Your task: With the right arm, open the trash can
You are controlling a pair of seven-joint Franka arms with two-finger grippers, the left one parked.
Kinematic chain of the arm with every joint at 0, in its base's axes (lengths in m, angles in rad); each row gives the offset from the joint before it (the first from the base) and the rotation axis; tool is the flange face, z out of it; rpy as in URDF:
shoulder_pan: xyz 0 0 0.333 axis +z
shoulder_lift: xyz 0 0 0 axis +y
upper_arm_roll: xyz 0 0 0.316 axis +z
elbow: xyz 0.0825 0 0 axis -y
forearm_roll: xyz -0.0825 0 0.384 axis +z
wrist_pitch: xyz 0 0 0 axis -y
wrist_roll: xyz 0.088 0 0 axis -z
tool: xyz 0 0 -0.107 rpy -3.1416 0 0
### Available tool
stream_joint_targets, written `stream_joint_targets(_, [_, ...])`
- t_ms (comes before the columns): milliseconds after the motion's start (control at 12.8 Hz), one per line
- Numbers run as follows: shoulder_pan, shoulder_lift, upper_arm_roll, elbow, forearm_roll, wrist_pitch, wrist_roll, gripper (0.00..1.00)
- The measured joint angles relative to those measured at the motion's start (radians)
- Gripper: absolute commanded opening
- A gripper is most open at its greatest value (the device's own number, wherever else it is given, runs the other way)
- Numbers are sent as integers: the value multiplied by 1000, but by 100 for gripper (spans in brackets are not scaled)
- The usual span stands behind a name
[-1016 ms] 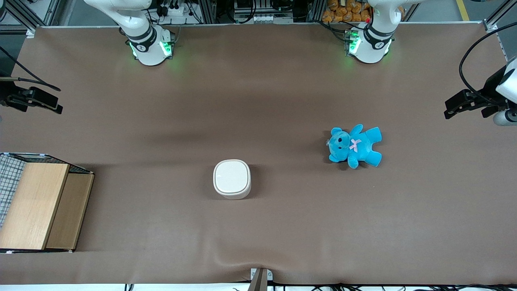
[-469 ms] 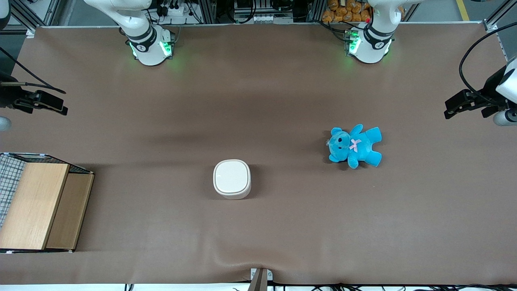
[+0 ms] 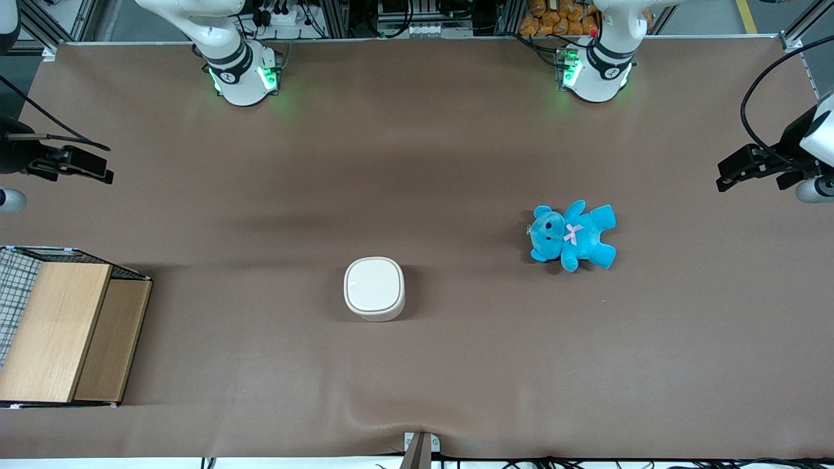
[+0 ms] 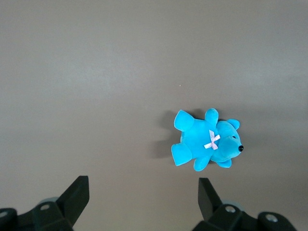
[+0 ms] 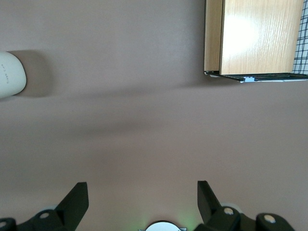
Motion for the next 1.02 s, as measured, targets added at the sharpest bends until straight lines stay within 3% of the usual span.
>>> stream_joint_targets(156, [1,0,2,0,0,0,0,100])
stream_joint_targets(469, [36,7,10,0,17,4,13,55])
stream_joint_targets(781, [85,69,14,0,115,55,148,39])
stream_joint_targets(1016, [162,141,16,1,130,152,238,25])
